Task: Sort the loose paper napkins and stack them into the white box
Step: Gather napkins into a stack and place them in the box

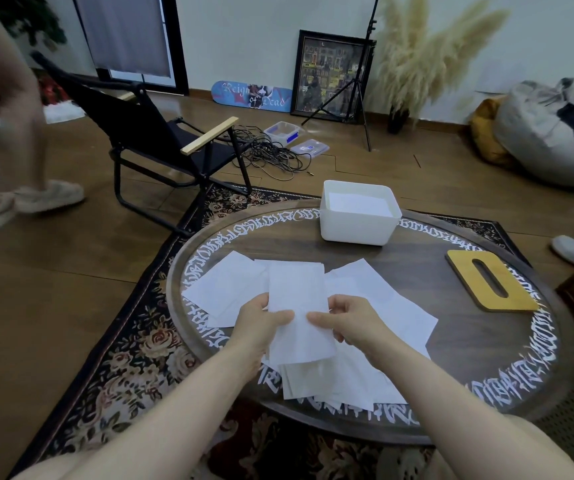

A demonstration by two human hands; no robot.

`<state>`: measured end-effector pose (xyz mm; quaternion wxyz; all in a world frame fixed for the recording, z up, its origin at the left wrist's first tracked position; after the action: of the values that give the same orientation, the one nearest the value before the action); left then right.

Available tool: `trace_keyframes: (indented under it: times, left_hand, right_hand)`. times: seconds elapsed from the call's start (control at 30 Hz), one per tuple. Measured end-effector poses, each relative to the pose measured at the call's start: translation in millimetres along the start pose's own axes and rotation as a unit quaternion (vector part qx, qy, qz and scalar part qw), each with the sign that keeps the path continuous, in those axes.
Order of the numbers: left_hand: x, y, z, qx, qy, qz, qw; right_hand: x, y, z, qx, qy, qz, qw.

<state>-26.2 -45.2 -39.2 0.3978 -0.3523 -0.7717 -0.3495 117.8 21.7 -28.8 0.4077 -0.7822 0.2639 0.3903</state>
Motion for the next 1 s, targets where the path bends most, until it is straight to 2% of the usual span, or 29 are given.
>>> trace_keyframes:
  times: [0.2,0.3,0.43,0.73,0.9,1.0]
  left_hand:
    - [3,-9,1,0.039,0.016,0.005,0.999]
    - [6,-19,3,0.071,0.018,-0.012,0.997]
    - [12,-36,5,0.113,0.028,-0.015,0.993]
    - [17,-63,3,0.143,0.027,0.000,0.989]
    - [17,-64,2,0.143,0.023,0.008,0.989]
    - [17,-62,2,0.138,0.023,0.006,0.990]
  right_hand:
    - [1,-6,2,0.018,-0.011,-0.017,1.000]
    - [5,-17,6,0.052,-0.019,-0.049,0.997]
    - [20,-35,15,0.092,-0.019,-0.166,0.982]
    - [39,-54,19,0.073,0.013,-0.358,0.931]
    - [41,-43,24,0.042,0.040,-0.280,0.958]
    - [37,-23,22,0.023,0.040,-0.285,0.957]
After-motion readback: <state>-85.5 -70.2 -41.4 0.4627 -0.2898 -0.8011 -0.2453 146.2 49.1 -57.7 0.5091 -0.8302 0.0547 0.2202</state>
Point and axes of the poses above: each hand's wrist, its own z-axis towards the middle knuckle, its own y-axis out of the palm, x = y × z, the point moved 3 cm from there along z, towards the middle knuckle, and after that the axes turned 10 degrees about -z, right-handed, at the moved point
